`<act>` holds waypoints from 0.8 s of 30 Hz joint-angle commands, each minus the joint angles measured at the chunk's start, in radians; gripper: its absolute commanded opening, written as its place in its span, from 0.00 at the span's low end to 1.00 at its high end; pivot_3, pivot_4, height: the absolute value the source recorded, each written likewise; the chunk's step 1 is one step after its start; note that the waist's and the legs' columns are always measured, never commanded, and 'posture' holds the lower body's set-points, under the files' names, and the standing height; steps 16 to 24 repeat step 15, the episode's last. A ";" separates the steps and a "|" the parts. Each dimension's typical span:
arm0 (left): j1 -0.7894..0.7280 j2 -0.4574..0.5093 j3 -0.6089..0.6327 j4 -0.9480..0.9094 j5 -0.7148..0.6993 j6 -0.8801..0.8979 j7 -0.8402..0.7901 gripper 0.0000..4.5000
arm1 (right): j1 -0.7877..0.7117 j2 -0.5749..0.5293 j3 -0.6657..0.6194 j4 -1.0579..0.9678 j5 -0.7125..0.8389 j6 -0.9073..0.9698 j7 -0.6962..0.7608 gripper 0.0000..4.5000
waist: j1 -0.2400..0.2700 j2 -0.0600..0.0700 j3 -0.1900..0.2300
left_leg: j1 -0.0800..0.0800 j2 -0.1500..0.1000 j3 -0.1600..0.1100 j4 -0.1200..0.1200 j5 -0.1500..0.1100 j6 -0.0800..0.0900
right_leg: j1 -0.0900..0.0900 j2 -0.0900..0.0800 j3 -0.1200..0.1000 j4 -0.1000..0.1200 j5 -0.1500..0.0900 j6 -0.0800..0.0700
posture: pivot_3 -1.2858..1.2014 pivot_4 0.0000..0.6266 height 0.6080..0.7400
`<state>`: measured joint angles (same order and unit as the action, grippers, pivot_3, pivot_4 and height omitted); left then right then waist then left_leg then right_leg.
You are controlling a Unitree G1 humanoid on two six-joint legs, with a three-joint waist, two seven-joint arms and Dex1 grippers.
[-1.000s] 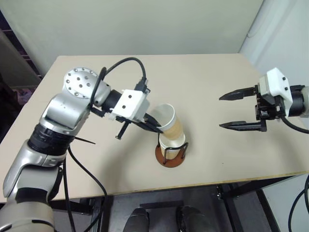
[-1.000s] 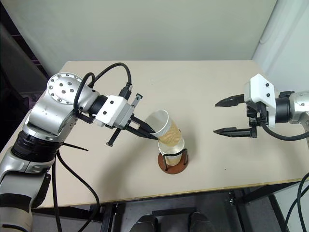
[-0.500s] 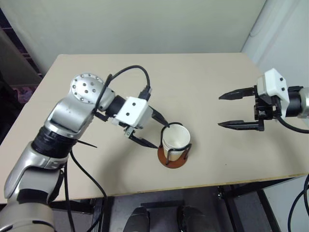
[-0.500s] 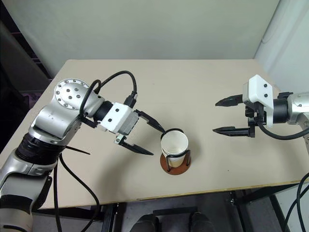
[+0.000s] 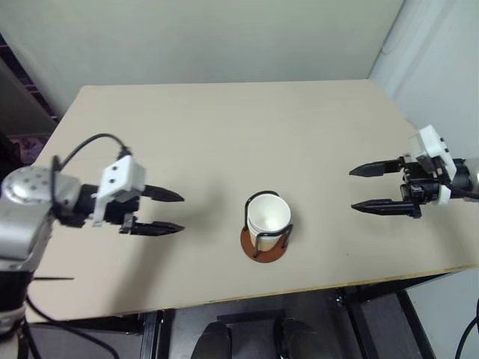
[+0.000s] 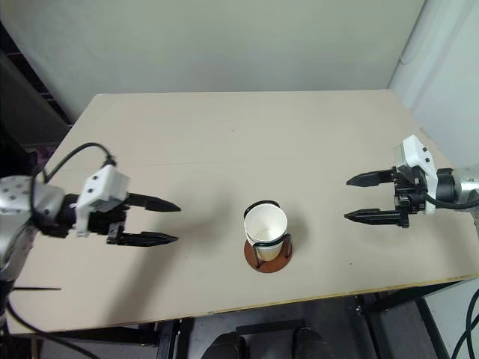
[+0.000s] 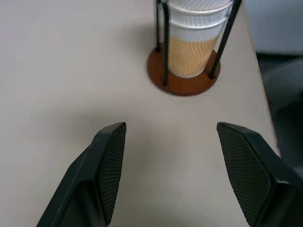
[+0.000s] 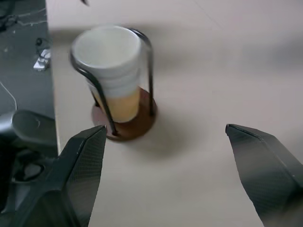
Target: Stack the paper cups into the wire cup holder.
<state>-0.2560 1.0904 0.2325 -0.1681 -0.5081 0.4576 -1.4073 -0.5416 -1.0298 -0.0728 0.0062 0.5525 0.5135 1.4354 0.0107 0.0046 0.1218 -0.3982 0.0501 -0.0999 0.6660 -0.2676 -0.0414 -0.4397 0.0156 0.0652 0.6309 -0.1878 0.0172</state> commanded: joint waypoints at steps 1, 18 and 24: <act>0.087 0.005 0.104 -0.048 -0.029 0.033 0.041 0.73 | -0.010 0.007 -0.014 0.050 -0.015 -0.020 -0.001 0.93 | 0.002 0.000 0.000 | 0.000 0.000 0.000 0.000 0.000 0.000 | 0.000 0.000 0.000 0.000 -0.003 -0.006 | 0.52 0.24 1.00; 0.126 0.008 0.112 -0.097 -0.071 0.070 0.095 0.73 | -0.045 0.027 0.011 0.081 -0.043 -0.022 0.024 0.93 | -0.006 0.000 0.000 | 0.010 -0.001 0.003 -0.002 0.000 0.001 | 0.000 0.000 0.001 0.013 -0.006 -0.016 | 0.52 0.24 1.00; 0.126 0.008 0.112 -0.097 -0.071 0.070 0.095 0.73 | -0.045 0.027 0.011 0.081 -0.043 -0.022 0.024 0.93 | -0.006 0.000 0.000 | 0.010 -0.001 0.003 -0.002 0.000 0.001 | 0.000 0.000 0.001 0.013 -0.006 -0.016 | 0.52 0.24 1.00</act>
